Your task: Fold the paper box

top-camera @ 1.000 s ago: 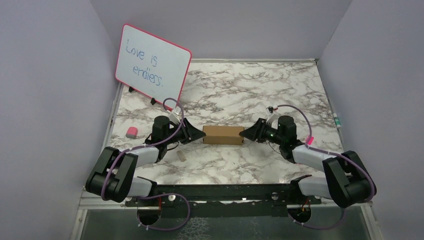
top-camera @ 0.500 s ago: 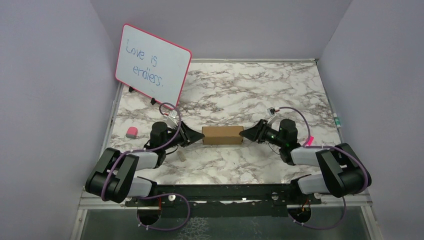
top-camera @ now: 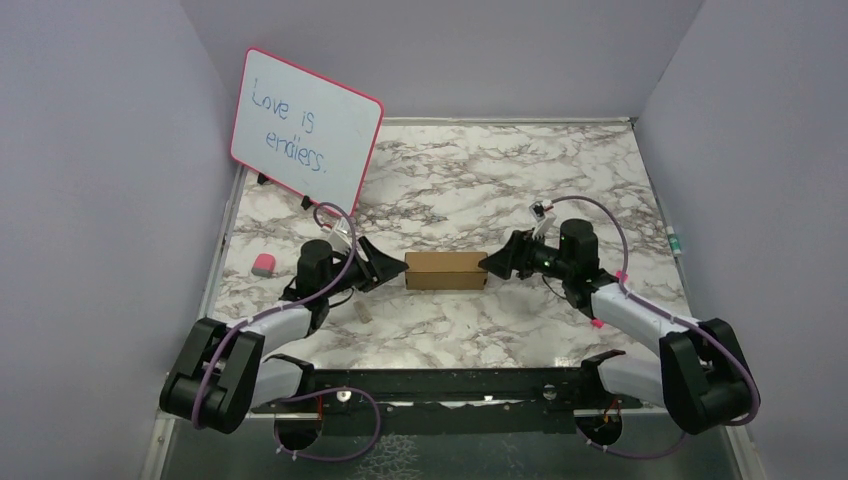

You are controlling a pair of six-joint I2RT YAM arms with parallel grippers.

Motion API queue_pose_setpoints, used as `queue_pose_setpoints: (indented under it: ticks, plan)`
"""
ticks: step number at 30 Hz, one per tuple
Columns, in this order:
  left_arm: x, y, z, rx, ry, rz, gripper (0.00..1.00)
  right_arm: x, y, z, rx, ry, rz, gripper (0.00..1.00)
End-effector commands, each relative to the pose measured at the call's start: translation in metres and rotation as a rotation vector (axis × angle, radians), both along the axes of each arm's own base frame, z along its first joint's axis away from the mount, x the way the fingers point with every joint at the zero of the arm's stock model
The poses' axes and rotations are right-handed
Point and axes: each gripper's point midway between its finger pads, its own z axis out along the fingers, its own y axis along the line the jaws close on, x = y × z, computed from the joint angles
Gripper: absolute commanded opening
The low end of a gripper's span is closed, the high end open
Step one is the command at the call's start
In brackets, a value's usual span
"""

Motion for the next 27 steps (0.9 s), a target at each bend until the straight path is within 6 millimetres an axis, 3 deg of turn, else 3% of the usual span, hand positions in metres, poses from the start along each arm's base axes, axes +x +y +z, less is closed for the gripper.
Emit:
queue_pose_setpoints:
  ticks: [1,7,9,14,20,23,27]
  plan:
    - [0.010,0.005,0.022,0.074,-0.093,0.008,0.65,-0.009,0.003,0.023,-0.054,-0.066,0.126,0.78]
    - [0.024,0.026,0.043,0.325,-0.160,0.024,0.72,-0.006,0.008,0.051,-0.129,-0.164,0.213,0.88]
    - [0.028,0.036,0.060,0.402,-0.208,0.038,0.74,-0.007,0.013,0.059,-0.160,-0.210,0.252,0.99]
    - [0.031,0.060,0.108,0.557,-0.389,0.082,0.84,-0.016,0.037,0.076,-0.228,-0.364,0.449,1.00]
    - [0.026,0.100,0.132,0.746,-0.521,0.192,0.97,-0.020,0.065,0.060,-0.442,-0.447,0.649,1.00]
    - [0.024,0.125,0.128,0.810,-0.530,0.319,0.98,-0.016,0.077,0.045,-0.566,-0.480,0.731,1.00]
    - [0.015,0.143,0.124,0.850,-0.552,0.387,0.99,-0.010,0.090,0.028,-0.700,-0.512,0.837,1.00]
